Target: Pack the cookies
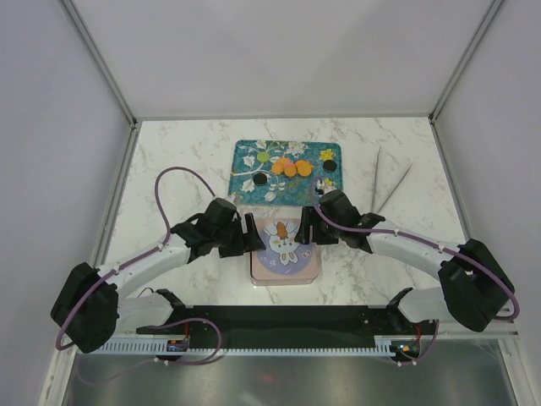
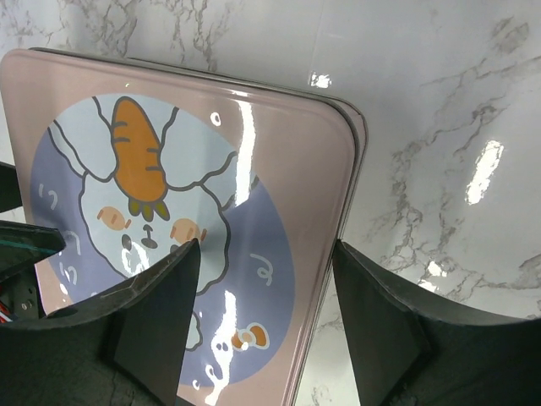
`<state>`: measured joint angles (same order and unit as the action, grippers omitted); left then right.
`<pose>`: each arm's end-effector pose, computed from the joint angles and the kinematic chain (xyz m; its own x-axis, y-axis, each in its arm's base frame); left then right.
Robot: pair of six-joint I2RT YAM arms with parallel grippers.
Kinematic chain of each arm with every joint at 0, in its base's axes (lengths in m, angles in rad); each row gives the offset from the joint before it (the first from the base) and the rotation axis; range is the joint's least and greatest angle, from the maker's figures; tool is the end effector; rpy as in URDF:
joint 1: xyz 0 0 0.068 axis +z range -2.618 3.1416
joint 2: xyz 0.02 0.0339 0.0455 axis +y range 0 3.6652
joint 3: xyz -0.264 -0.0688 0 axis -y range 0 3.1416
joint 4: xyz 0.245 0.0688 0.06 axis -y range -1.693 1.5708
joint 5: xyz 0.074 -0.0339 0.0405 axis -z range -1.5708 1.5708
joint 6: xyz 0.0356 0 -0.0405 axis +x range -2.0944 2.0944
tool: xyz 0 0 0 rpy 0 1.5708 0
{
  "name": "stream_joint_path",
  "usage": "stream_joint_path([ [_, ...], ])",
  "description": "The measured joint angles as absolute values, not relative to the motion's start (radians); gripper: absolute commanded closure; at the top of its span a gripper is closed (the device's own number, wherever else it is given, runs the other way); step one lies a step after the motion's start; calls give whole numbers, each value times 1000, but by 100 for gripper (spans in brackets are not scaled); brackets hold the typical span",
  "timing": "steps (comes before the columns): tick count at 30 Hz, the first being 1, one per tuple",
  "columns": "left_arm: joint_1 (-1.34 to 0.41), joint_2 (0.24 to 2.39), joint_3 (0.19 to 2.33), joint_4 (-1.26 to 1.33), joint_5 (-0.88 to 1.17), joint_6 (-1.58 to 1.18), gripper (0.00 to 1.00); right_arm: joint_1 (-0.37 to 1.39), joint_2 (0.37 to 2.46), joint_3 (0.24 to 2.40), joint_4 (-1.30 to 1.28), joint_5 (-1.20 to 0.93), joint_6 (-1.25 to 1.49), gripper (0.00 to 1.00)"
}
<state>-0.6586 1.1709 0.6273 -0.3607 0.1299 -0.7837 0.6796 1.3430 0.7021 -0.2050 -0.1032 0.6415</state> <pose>0.1755 -0.1417 0.1954 -0.9134 -0.1782 -0.3660 0.0359 0.8603 -0.5085 0.2040 0.1695 0.1904 -0.8724 0.0603 -0.4851 -0.1950 0.8670 0.4586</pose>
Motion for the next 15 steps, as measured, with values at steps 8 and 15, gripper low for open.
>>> stream_joint_path([
  [8,-665,1181,566,-258,179,-804,22,722,1374,744,-238,-63,643,27],
  [15,-667,1185,549,-225,193,-823,32,758,1401,774,-253,-20,646,26],
])
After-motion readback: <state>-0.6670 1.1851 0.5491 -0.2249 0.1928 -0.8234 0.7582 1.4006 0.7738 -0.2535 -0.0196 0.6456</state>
